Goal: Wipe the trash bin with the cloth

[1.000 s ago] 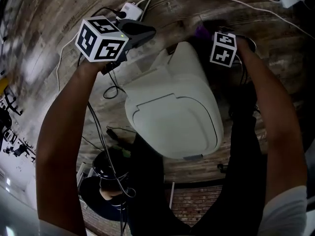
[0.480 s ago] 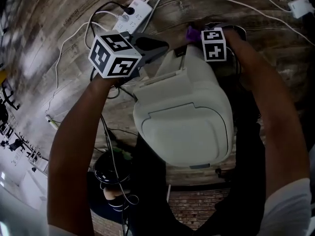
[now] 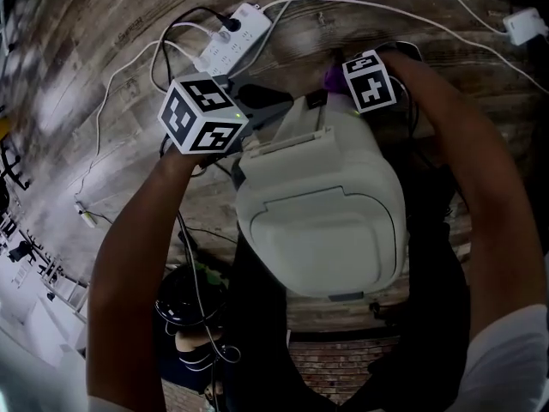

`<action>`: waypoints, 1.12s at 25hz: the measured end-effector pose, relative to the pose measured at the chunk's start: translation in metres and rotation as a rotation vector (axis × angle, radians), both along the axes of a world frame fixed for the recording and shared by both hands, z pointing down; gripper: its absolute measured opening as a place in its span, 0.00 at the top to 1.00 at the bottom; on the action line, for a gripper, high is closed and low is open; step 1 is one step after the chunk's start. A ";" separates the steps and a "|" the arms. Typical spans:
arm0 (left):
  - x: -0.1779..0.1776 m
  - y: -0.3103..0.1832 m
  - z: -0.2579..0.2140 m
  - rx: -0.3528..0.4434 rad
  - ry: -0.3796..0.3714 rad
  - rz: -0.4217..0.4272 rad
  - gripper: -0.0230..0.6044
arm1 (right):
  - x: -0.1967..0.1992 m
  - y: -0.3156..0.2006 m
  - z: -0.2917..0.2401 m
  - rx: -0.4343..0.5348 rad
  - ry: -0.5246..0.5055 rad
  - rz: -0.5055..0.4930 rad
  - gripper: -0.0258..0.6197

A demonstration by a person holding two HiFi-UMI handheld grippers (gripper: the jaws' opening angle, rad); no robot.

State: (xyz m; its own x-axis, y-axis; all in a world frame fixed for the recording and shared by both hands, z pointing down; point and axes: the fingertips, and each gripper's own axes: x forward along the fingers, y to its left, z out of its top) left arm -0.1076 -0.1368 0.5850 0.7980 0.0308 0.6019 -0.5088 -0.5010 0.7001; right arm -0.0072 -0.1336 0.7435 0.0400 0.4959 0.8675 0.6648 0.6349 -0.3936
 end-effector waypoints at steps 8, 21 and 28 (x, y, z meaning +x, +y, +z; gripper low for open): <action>0.008 -0.005 -0.026 0.024 0.026 -0.013 0.95 | -0.009 -0.002 -0.063 0.008 -0.084 -0.078 0.82; -0.001 -0.008 -0.085 0.057 0.039 -0.034 0.95 | -0.013 -0.002 -0.168 0.029 -0.159 -0.207 0.82; -0.008 -0.016 -0.101 0.084 0.041 -0.032 0.95 | -0.011 -0.004 -0.199 0.028 -0.171 -0.185 0.82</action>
State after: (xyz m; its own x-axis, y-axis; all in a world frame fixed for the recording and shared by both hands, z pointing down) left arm -0.1159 -0.1531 0.4842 0.8220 -0.0449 0.5678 -0.4971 -0.5429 0.6768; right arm -0.0177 -0.1373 0.5449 -0.0208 0.4694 0.8827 0.8260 0.5055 -0.2493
